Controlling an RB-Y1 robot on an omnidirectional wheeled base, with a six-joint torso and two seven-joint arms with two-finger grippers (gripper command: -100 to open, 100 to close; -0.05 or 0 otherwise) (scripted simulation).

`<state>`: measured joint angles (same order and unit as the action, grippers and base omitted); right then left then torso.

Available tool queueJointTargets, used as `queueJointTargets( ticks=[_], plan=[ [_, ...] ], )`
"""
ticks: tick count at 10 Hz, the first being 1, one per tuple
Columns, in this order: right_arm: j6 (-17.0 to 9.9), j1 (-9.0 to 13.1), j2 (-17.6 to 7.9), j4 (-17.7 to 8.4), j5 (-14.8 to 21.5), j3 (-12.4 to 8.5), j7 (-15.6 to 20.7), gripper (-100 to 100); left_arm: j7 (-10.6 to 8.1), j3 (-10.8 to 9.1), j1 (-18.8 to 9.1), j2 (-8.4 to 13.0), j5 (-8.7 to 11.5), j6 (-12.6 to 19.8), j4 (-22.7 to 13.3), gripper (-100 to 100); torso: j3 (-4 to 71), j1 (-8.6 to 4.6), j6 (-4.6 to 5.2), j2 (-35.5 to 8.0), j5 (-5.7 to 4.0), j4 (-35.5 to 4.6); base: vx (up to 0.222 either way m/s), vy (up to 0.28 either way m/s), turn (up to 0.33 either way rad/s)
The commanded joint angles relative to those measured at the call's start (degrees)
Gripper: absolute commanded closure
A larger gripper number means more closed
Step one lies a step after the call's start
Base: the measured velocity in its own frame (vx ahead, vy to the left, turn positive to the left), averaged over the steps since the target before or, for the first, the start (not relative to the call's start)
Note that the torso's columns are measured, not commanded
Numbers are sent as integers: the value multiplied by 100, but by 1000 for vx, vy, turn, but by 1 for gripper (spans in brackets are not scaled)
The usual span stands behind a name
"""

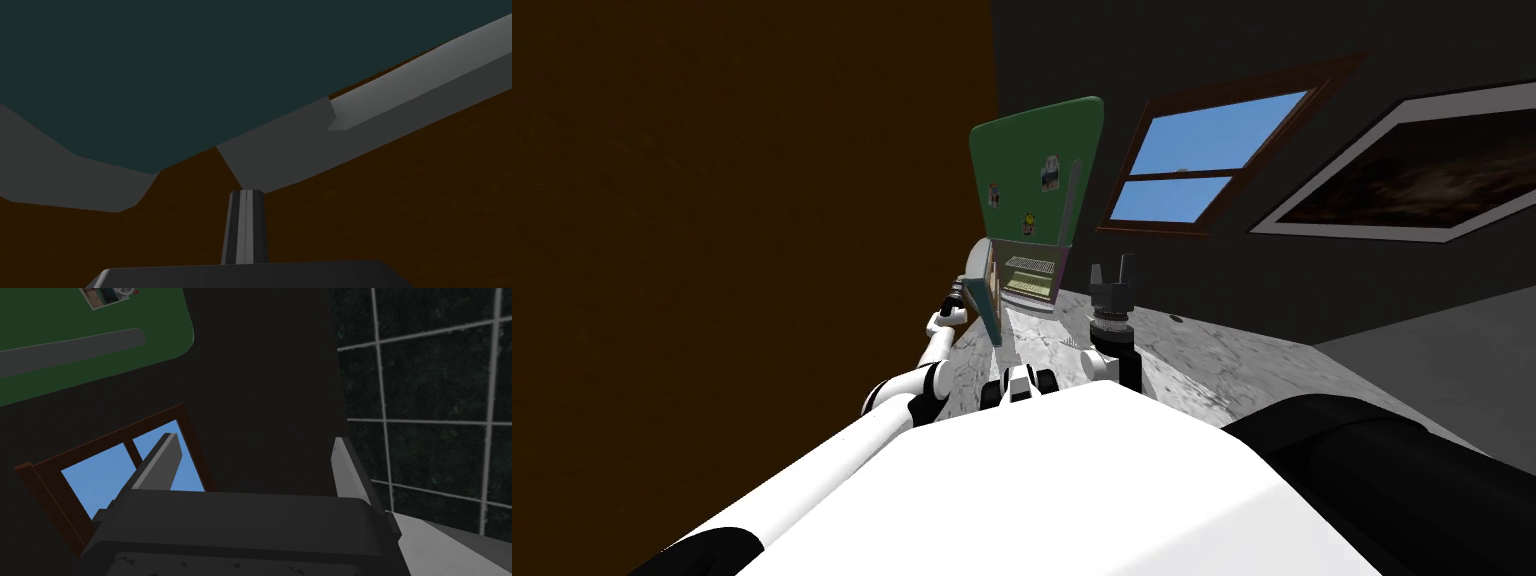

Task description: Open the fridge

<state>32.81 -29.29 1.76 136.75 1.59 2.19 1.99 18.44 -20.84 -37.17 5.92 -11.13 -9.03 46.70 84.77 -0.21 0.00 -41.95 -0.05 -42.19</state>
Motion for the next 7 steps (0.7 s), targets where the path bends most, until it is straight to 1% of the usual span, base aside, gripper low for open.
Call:
queueJointTargets(
  ticks=[1,2,4,5,7],
  plan=[
    [0,0,0,0,0,0,0,0,4,-13,-67,3,-2,-14,-136,100,0,-2,1,-2,-1,0,9,-7,-1],
    [0,0,0,1,0,0,0,0,48,54,77,37,-39,-206,-195,-100,-12,11,0,-21,2,-5,41,19,-34],
    [0,0,0,0,0,0,0,0,90,128,238,39,-76,-401,-245,-100,1,43,2,2,18,13,64,24,-19],
    [0,-1,0,0,0,0,0,0,105,156,299,38,-89,-472,-267,-100,9,35,10,11,16,17,57,21,-31],
    [0,-1,0,0,0,0,0,0,151,254,510,36,-131,-710,-344,-100,-8,22,9,-12,8,3,60,29,-22]
  ],
)
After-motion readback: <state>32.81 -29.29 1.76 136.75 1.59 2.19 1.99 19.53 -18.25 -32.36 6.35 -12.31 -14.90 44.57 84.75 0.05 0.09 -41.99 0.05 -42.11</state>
